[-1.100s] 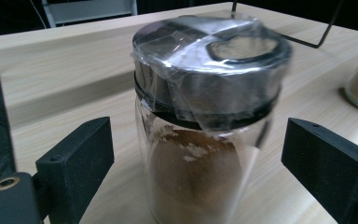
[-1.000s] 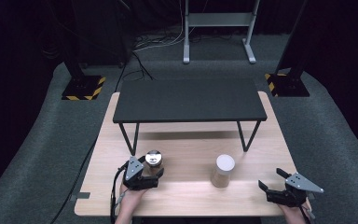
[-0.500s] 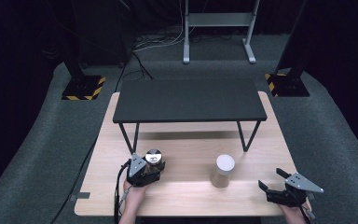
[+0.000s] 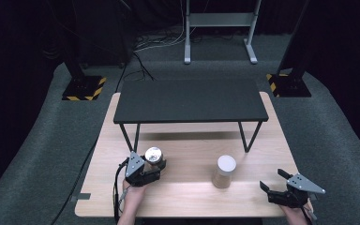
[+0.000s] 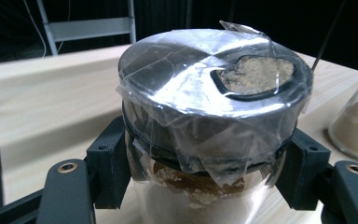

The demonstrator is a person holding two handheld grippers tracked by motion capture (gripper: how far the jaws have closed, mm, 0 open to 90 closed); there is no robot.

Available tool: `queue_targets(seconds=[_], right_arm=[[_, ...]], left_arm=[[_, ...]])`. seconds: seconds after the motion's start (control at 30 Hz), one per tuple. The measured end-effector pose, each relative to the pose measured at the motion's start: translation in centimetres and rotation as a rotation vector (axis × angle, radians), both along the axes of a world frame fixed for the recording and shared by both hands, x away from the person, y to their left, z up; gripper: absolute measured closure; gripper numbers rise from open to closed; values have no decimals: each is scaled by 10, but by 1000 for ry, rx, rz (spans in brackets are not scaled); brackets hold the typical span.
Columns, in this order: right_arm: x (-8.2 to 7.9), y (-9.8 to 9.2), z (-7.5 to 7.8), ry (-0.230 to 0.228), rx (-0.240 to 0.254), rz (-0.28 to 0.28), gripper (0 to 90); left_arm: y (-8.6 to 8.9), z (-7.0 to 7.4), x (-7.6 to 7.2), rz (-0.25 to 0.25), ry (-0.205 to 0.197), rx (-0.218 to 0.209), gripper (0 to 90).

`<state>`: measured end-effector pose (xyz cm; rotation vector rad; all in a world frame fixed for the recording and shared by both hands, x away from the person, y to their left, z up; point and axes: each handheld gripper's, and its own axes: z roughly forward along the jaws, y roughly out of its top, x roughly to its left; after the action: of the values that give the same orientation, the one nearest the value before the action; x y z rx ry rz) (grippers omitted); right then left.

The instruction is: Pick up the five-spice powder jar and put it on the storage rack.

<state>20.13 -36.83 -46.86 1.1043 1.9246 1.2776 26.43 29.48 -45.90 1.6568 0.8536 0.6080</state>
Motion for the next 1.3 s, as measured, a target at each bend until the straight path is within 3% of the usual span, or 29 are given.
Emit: queue_targets(seconds=[0.37,0.7,0.9,1.3], right_arm=[[0,0,0,0,0,-1,77],[0,0,0,1,1,0,77],[0,0,0,2,1,1,77],[1,-1,0,3,4,3,77]], left_arm=[[-1,37,-3,-17,-51,-14,313],[-2,80,0,-8,-107,-24,313],[-4,106,7,-7,-130,-17,313],[-9,152,28,-26,-141,-42,313]])
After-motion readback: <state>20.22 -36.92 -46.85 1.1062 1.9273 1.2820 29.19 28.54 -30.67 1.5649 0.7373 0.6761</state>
